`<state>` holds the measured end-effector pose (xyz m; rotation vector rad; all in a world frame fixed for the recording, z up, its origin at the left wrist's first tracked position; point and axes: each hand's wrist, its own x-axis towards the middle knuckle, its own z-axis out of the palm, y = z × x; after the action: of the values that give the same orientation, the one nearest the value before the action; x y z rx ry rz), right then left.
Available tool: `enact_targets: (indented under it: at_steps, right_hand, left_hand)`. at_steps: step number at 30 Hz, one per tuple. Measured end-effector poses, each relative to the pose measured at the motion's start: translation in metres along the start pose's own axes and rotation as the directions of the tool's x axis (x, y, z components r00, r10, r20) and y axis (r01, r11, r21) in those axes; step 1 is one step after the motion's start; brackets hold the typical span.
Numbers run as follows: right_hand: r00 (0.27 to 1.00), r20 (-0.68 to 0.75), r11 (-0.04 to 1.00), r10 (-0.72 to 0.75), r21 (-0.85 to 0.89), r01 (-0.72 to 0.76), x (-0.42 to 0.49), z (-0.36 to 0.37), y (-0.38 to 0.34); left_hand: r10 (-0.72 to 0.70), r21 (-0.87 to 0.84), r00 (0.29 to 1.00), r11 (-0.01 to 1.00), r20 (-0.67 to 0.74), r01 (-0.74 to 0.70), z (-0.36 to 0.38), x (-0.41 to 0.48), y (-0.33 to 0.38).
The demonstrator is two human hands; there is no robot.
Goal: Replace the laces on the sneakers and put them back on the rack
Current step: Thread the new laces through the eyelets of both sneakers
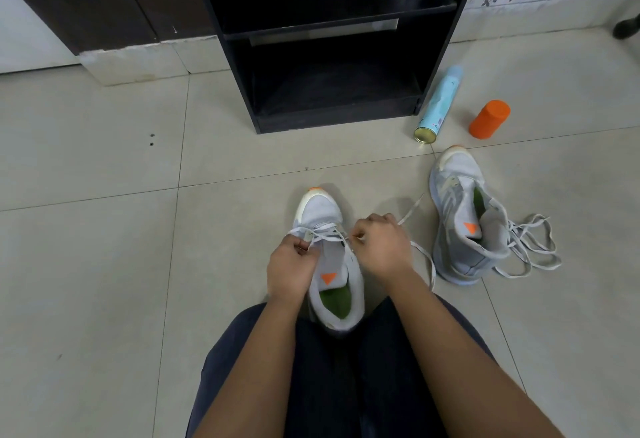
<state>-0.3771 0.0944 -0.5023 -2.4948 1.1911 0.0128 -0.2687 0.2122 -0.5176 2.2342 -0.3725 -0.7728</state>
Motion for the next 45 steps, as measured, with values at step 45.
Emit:
enact_targets:
  at_steps: [45]
  right_hand:
    - [0.822,0.528,0.364,0.215,0.737,-0.569,0.004,0.012,0.012]
  left_hand:
    - [0.238,0.303,0.963,0.934,-0.125,-0.192,0.000,-0.007,0.009]
